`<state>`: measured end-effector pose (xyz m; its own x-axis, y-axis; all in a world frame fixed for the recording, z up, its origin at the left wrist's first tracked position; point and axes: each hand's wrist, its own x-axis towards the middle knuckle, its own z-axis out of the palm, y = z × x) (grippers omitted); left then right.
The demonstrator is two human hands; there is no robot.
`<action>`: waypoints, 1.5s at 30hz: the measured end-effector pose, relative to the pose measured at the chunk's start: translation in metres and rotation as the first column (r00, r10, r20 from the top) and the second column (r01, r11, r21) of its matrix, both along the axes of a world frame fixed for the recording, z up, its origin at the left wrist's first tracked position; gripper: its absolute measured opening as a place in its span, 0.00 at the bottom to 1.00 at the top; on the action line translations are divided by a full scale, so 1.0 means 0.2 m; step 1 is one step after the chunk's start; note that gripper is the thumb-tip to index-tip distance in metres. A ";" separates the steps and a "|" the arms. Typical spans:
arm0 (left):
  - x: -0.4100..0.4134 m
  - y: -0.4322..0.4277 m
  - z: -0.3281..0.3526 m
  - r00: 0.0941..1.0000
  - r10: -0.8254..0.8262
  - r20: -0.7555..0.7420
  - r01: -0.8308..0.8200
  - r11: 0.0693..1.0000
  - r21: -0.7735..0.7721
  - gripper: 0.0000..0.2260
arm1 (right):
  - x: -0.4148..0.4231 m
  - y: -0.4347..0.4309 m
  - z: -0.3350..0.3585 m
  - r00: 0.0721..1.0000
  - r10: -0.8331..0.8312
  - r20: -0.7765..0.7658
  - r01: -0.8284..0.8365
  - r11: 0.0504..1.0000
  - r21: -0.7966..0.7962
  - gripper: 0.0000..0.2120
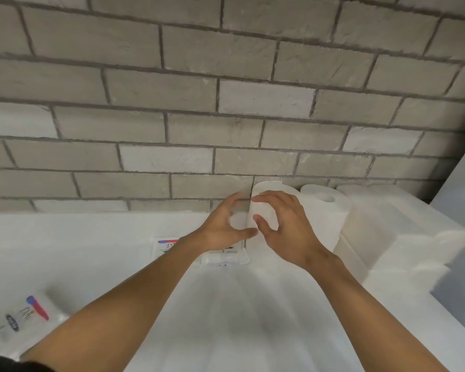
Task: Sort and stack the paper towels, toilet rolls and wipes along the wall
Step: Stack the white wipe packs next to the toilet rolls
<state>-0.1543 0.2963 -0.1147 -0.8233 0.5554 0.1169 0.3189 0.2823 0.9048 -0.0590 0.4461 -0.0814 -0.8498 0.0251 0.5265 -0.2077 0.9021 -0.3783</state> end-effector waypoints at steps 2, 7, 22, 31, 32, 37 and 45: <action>0.05 -0.06 0.00 0.999 0.023 -0.025 -0.023 1.000 0.012 0.38 | 0.03 -0.08 0.01 0.997 0.075 0.005 -0.075 0.995 -0.070 0.16; 0.20 -0.25 0.05 0.983 0.043 -0.179 -0.049 0.998 -0.029 0.29 | 0.12 -0.24 0.04 0.984 0.179 -0.018 -0.178 0.958 -0.225 0.14; 0.75 -1.14 0.08 0.879 -0.003 -0.477 -0.230 0.873 -0.430 0.20 | 0.54 -0.78 -0.05 0.930 0.348 0.118 -0.238 0.816 -0.527 0.08; 1.11 -1.52 -0.15 0.945 0.030 -0.327 -0.204 0.833 -0.514 0.18 | 0.77 -1.10 -0.25 0.842 0.386 0.377 -0.172 0.854 -0.491 0.12; 1.14 -1.55 -0.17 0.948 0.034 -0.317 -0.201 0.836 -0.510 0.18 | 0.79 -1.13 -0.28 0.821 0.394 0.412 -0.178 0.863 -0.472 0.13; 1.26 -1.63 -0.25 0.974 0.050 -0.220 -0.165 0.822 -0.545 0.19 | 0.89 -1.23 -0.36 0.659 0.428 0.619 -0.194 0.892 -0.409 0.25; 1.34 -1.66 -0.31 0.997 0.054 -0.059 -0.077 0.826 -0.558 0.21 | 0.93 -1.34 -0.47 0.517 0.390 0.762 -0.257 0.920 -0.296 0.34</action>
